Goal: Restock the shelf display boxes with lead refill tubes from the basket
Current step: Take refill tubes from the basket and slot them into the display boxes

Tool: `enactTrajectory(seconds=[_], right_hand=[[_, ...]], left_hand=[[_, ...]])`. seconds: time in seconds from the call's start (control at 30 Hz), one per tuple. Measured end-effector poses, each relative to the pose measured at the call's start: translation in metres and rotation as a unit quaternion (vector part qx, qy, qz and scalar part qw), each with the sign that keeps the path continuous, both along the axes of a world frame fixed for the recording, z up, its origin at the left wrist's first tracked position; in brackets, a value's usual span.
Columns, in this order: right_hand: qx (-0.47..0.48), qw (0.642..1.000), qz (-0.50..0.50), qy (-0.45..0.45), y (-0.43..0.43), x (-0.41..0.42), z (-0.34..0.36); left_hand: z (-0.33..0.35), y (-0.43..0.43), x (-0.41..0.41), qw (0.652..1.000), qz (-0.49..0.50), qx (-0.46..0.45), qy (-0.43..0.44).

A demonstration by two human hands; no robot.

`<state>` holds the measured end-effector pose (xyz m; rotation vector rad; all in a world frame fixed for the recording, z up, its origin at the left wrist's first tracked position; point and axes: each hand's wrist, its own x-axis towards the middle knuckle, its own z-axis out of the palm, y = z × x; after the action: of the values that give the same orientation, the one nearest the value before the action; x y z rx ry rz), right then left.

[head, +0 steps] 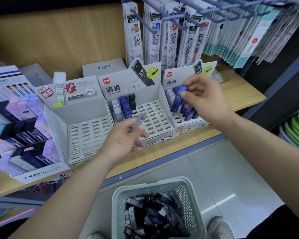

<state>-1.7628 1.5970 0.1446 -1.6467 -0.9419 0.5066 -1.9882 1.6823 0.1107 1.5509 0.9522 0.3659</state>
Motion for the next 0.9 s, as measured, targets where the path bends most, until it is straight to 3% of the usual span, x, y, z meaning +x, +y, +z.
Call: enactTrajectory(seconds=[0.3, 0.63, 0.9], right_hand=[[0.006, 0.985, -0.147, -0.092, -0.028, 0.069, 0.002], [-0.115, 0.955, -0.073, -0.262, 0.005, 0.096, -0.028], [-0.130, 0.952, -0.079, -0.267, 0.024, 0.108, -0.050]], left_hand=[[-0.006, -0.011, 0.051, 0.998, -0.005, 0.059, 0.017], [-0.009, -0.012, 0.074, 1.000, 0.014, 0.016, -0.008], [-0.018, -0.001, 0.074, 1.000, 0.020, 0.019, 0.003]])
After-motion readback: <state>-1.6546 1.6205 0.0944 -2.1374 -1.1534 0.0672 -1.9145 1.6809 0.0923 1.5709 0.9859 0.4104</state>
